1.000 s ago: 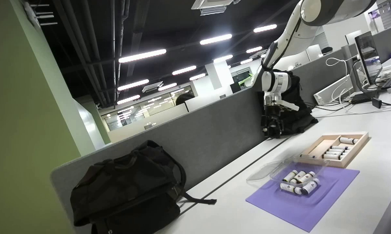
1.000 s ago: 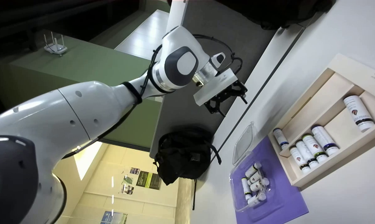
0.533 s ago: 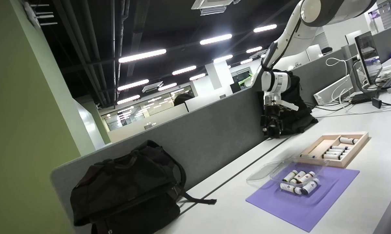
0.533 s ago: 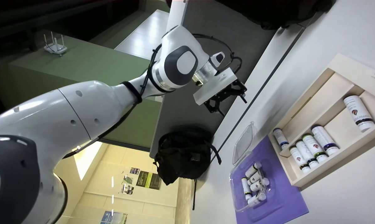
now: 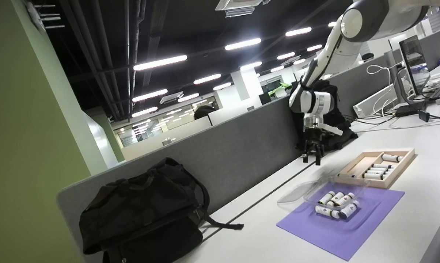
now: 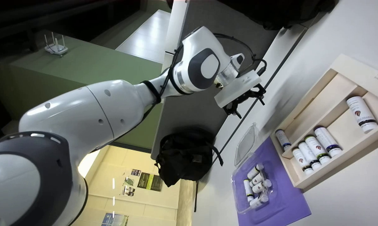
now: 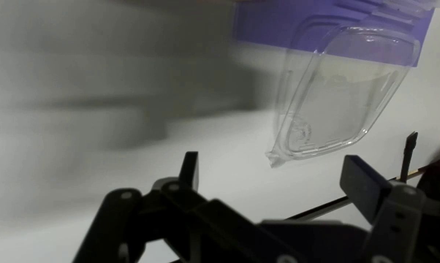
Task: Take one bottle from the tray, put it in the container, close the lid, then open it
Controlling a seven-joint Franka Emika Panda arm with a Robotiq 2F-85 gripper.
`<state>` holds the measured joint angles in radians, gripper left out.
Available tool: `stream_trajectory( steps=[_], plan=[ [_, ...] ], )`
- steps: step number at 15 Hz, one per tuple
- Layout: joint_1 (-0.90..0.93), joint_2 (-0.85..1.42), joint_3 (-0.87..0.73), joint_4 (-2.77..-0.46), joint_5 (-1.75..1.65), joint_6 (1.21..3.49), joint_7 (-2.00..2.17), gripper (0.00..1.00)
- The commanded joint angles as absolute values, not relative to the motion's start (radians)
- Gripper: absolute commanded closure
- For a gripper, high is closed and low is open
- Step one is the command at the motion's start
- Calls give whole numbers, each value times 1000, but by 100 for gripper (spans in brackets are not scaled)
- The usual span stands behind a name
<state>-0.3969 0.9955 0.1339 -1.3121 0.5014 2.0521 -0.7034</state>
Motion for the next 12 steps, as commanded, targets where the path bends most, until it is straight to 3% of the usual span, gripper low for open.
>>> stream_trajectory(
  steps=[1,12],
  plan=[
    [-443,1097,182,-1196,540,1995,-717,0],
    [-477,1305,232,-977,632,1852,-715,0]
  ],
)
